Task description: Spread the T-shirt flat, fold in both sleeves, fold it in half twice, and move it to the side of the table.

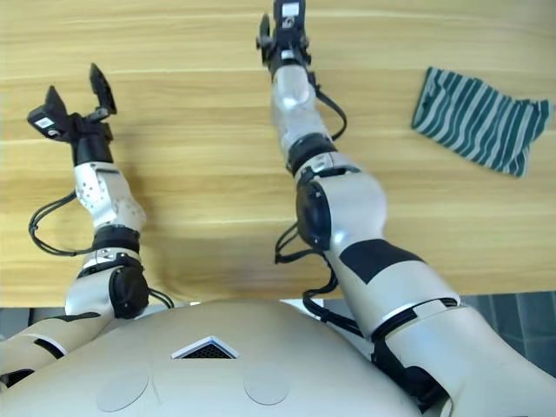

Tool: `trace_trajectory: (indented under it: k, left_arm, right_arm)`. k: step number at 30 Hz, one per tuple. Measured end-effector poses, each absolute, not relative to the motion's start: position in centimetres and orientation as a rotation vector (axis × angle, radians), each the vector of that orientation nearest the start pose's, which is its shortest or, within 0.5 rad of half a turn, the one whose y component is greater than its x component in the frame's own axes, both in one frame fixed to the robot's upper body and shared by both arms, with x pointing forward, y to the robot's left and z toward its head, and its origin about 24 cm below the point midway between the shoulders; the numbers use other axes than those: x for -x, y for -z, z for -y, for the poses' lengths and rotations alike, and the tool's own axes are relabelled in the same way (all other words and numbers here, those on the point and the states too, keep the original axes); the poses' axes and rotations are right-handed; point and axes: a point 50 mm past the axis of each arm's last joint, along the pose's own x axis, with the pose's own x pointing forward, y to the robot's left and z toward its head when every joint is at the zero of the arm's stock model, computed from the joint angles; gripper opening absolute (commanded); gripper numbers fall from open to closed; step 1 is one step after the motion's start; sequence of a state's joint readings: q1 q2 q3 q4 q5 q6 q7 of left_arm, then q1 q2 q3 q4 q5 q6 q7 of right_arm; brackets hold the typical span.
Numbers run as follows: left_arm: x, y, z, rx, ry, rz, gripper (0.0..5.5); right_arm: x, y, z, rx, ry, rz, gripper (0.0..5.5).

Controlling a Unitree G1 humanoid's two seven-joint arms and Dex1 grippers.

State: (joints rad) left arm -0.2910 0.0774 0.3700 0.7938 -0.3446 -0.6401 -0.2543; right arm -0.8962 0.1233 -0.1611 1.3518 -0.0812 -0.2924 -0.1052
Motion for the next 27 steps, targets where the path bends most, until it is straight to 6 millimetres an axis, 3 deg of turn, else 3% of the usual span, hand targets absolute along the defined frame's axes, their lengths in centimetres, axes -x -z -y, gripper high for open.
trace_trajectory:
  k: [2,3,7,10,13,16,19,24,27]
  left_arm:
    - [-27.5,0.7,-21.5,0.181,-0.167,0.147,5.39]
    - [-27.7,0.7,-20.5,0.132,-0.121,0.144,5.39]
    - [-28.3,1.4,-16.3,0.009,0.009,0.089,5.39]
    - [-28.7,1.5,-13.4,-0.096,0.053,0.076,5.39]
    - [-29.2,1.2,-11.8,-0.134,0.069,0.089,5.39]
    - [-29.9,-0.5,-11.4,-0.139,0.049,0.187,5.19]
    - [-27.8,0.5,-12.0,-0.139,0.034,0.208,4.85]
    - [-24.9,-0.2,-11.4,-0.043,0.076,0.271,4.00]
    - [-23.7,-0.1,-11.5,-0.037,0.068,0.247,4.00]
  right_arm:
    - [-34.3,-0.2,6.1,0.065,-0.176,-0.301,2.40]
    - [-33.7,0.5,6.1,0.090,-0.189,-0.305,2.40]
    - [-32.4,0.3,6.0,0.203,-0.217,-0.087,2.40]
    - [-31.0,1.3,6.4,0.188,-0.199,-0.063,2.40]
    - [-31.0,0.8,6.2,0.147,-0.163,-0.028,2.40]
    - [-30.4,1.0,6.8,0.131,-0.081,0.012,2.40]
    - [-29.1,1.7,8.0,0.164,-0.060,0.041,2.40]
    - [-27.8,0.5,8.1,0.151,-0.075,0.159,2.40]
    - [-27.1,0.2,8.9,0.165,-0.066,0.179,2.40]
